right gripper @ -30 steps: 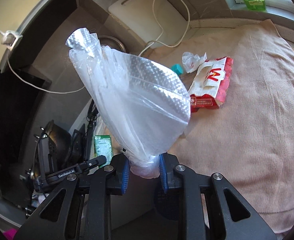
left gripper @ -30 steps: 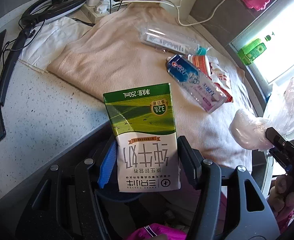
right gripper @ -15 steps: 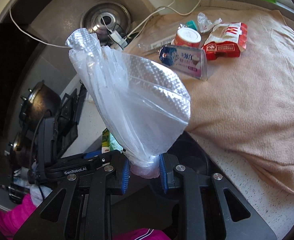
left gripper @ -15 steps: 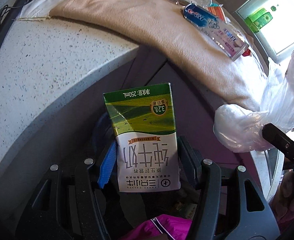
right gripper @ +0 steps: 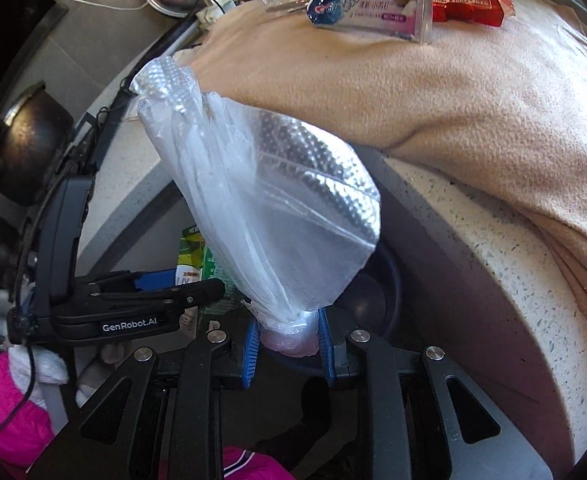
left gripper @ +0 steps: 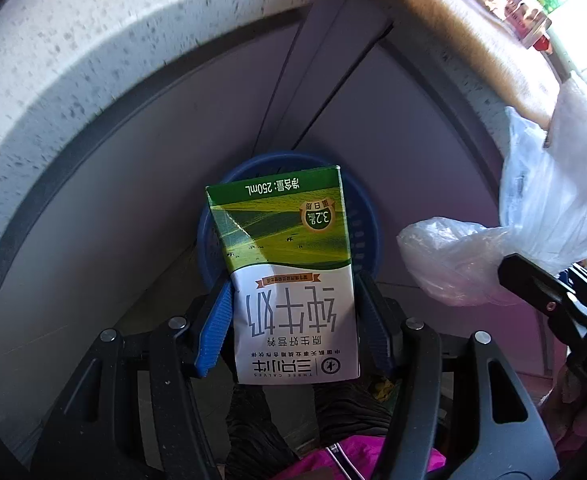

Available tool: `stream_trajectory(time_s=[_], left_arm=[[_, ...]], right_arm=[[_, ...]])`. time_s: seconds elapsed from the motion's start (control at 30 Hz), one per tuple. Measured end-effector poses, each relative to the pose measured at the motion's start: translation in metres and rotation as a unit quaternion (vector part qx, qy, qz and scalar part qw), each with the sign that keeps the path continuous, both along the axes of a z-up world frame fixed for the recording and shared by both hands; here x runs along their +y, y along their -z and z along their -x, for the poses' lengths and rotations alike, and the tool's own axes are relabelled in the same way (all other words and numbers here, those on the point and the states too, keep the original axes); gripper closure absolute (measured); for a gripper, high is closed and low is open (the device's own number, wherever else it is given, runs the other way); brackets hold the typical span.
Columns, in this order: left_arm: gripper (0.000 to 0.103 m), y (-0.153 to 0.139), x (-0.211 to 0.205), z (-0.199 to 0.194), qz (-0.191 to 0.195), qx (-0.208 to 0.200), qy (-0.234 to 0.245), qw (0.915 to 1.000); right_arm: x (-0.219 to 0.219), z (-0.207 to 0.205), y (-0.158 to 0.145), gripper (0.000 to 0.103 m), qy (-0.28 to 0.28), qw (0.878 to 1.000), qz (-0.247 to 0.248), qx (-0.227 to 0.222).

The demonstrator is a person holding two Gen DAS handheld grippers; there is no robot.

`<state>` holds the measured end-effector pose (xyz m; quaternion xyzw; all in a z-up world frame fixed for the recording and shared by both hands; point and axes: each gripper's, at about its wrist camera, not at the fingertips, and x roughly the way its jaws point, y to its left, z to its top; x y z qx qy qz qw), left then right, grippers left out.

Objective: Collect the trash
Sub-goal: 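Carry the carton and bag with both tools over the blue wastebasket, then open the left tool dropping the carton while the right tool drops the bag into the basket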

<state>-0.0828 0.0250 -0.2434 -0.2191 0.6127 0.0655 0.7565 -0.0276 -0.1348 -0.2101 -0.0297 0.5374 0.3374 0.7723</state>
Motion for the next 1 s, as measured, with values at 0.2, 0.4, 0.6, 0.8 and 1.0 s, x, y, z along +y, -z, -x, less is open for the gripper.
stream_trajectory(time_s=[0.2,0.4,0.6,0.8,1.0], left_arm=[[0.042,0.021,0.002,-0.001,-0.010,0.015,0.002,0.9998],[0.041,0.040,-0.004,-0.012,-0.021,0.025,-0.002,0.9995],[0.041,0.041,-0.020,-0.024,-0.037,0.032,0.003,0.9988],[0.036,0.031,-0.031,-0.028,-0.047,0.033,0.007,0.9983],[0.031,0.025,-0.042,-0.030,-0.052,0.031,0.010,0.9981]], right_arm=[[0.014,-0.007,0.021,0.080,-0.009,1.000,0.025,0.000],[0.031,-0.009,0.042,0.080,-0.019,0.999,0.039,0.002],[0.043,-0.017,0.055,0.079,-0.018,0.999,0.044,0.009],[0.040,-0.016,0.059,0.076,-0.018,0.999,0.046,0.006],[0.049,-0.021,0.058,0.066,-0.017,0.999,0.048,0.004]])
